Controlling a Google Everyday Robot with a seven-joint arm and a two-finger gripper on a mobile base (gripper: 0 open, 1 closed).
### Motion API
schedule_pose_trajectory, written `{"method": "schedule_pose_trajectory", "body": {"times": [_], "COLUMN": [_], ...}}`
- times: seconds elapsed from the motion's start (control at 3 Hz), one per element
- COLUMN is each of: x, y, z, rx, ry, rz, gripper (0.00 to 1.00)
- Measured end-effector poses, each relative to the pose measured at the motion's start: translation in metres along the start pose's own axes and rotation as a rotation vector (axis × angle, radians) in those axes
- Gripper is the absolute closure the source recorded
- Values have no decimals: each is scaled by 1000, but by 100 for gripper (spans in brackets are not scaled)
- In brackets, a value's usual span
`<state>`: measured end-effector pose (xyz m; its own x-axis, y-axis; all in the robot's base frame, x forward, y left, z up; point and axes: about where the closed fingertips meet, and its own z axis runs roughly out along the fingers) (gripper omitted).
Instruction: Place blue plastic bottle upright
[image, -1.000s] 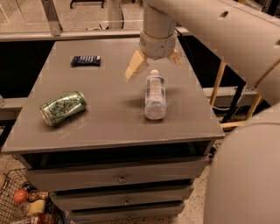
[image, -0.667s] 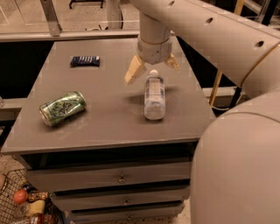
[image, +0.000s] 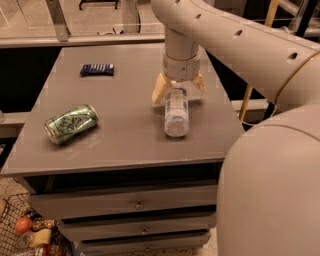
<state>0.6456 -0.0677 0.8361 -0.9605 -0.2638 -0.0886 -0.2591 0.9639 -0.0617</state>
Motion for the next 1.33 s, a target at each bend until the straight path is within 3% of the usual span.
{"method": "schedule_pose_trajectory", "body": {"times": [0.33,0.67,1.0,1.33], "x": [2,1,-2,4], "y": [-2,0,1,3], "z": [6,-3,-26,-53], "rx": [-4,-5,-11,-32], "ry": [4,-53,-190,-361], "rz": [7,-37,-120,-243], "gripper": [40,63,87,100]}}
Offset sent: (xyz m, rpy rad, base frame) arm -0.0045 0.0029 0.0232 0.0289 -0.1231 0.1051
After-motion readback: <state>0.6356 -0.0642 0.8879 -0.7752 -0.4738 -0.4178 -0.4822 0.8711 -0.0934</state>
